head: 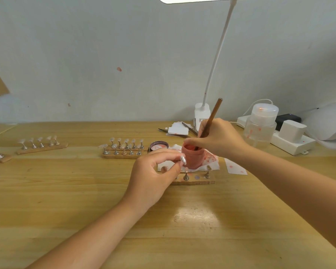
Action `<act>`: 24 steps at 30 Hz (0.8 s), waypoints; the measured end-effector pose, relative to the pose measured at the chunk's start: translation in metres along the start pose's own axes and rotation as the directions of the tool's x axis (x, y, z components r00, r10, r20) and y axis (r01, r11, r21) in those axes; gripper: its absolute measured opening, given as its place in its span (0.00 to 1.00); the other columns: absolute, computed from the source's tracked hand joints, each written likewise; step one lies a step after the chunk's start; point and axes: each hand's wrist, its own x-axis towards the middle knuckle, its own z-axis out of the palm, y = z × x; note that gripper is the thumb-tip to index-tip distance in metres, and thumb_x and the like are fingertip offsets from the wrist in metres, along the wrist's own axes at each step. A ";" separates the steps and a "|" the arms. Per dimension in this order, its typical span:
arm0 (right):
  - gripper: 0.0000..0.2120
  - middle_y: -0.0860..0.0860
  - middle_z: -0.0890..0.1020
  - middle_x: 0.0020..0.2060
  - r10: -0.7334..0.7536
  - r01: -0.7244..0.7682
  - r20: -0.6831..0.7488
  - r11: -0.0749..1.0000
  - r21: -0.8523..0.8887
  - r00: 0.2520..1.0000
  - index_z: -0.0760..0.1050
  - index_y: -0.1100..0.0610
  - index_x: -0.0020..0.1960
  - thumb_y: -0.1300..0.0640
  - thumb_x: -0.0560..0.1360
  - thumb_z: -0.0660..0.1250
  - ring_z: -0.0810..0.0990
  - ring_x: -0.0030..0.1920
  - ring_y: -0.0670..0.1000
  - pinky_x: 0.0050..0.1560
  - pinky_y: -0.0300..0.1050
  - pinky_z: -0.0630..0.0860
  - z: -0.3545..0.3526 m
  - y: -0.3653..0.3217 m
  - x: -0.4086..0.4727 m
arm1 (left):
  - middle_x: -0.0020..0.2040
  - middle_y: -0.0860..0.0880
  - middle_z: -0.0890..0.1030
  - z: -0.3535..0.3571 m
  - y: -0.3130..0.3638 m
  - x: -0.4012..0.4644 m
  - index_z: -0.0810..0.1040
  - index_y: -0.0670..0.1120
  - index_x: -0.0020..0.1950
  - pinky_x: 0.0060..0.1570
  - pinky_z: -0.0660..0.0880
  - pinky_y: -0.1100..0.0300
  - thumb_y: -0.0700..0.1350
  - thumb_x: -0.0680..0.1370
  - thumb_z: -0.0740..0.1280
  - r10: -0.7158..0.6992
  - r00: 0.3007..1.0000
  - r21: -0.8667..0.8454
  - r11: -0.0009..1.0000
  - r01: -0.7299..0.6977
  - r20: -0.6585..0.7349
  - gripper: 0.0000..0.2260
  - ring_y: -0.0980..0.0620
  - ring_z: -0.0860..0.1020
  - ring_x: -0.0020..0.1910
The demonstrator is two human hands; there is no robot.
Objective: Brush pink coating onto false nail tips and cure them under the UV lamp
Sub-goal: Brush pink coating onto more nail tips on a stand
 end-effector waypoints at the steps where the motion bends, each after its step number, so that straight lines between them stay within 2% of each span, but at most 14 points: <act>1: 0.18 0.48 0.74 0.26 0.003 -0.003 0.023 1.000 -0.027 1.000 0.71 0.55 0.30 0.43 0.66 0.73 0.74 0.31 0.47 0.34 0.46 0.72 0.001 0.000 0.000 | 0.43 0.62 0.82 0.000 0.000 0.000 0.81 0.55 0.40 0.49 0.71 0.74 0.33 0.71 0.70 0.002 1.000 0.002 1.000 -0.002 -0.002 0.15 0.64 0.79 0.46; 4: 0.18 0.47 0.74 0.26 0.006 -0.005 0.034 1.000 -0.023 0.999 0.71 0.54 0.30 0.43 0.66 0.73 0.72 0.30 0.46 0.33 0.43 0.71 0.000 0.000 -0.001 | 0.42 0.58 0.82 0.000 -0.001 0.000 0.81 0.54 0.41 0.49 0.70 0.74 0.33 0.70 0.70 0.014 1.000 0.010 1.000 -0.014 -0.012 0.15 0.65 0.78 0.47; 7: 0.17 0.46 0.73 0.24 0.055 -0.048 -0.057 0.992 0.118 0.997 0.71 0.54 0.29 0.45 0.67 0.74 0.71 0.28 0.43 0.30 0.38 0.67 -0.009 0.003 -0.001 | 0.43 0.58 0.81 0.000 -0.001 0.001 0.81 0.55 0.41 0.49 0.69 0.76 0.33 0.70 0.70 0.012 1.000 0.017 1.000 -0.011 -0.019 0.14 0.66 0.77 0.49; 9: 0.17 0.47 0.73 0.24 0.123 -0.100 -0.097 0.971 0.215 0.988 0.71 0.55 0.29 0.46 0.67 0.74 0.71 0.28 0.45 0.31 0.38 0.67 -0.015 0.006 0.000 | 0.44 0.58 0.81 0.001 -0.001 0.001 0.81 0.55 0.41 0.49 0.68 0.76 0.34 0.70 0.70 0.011 1.000 0.021 1.000 -0.011 -0.018 0.14 0.66 0.77 0.48; 13: 0.17 0.50 0.73 0.25 0.225 -0.186 -0.082 0.923 0.337 0.971 0.71 0.56 0.31 0.47 0.68 0.73 0.71 0.28 0.47 0.32 0.40 0.68 -0.020 0.012 -0.001 | 0.41 0.59 0.81 0.001 -0.001 0.001 0.81 0.54 0.40 0.48 0.68 0.76 0.32 0.69 0.71 -0.001 1.000 0.006 1.000 0.001 -0.031 0.15 0.66 0.77 0.46; 19: 0.15 0.48 0.75 0.24 0.249 -0.213 -0.057 0.910 0.357 0.967 0.72 0.55 0.32 0.48 0.68 0.73 0.72 0.26 0.43 0.30 0.37 0.69 -0.023 0.021 -0.002 | 0.38 0.64 0.81 0.001 0.000 0.001 0.81 0.54 0.39 0.48 0.68 0.76 0.32 0.69 0.71 -0.020 0.999 0.005 1.000 0.021 -0.037 0.15 0.66 0.78 0.45; 22: 0.14 0.46 0.75 0.20 0.250 -0.211 -0.051 0.896 0.389 0.967 0.73 0.56 0.32 0.50 0.68 0.74 0.73 0.27 0.43 0.36 0.40 0.72 -0.025 0.025 -0.003 | 0.39 0.66 0.81 0.001 0.001 0.001 0.81 0.55 0.39 0.48 0.69 0.76 0.32 0.69 0.71 -0.015 0.999 0.012 1.000 0.016 -0.035 0.16 0.66 0.78 0.45; 24: 0.13 0.45 0.75 0.19 0.242 -0.200 -0.060 0.899 0.390 0.968 0.73 0.56 0.32 0.51 0.69 0.73 0.73 0.25 0.41 0.33 0.38 0.72 -0.028 0.027 -0.004 | 0.40 0.66 0.81 0.001 0.001 0.001 0.81 0.55 0.39 0.48 0.69 0.75 0.32 0.69 0.71 -0.015 0.999 0.014 1.000 0.015 -0.034 0.16 0.65 0.78 0.45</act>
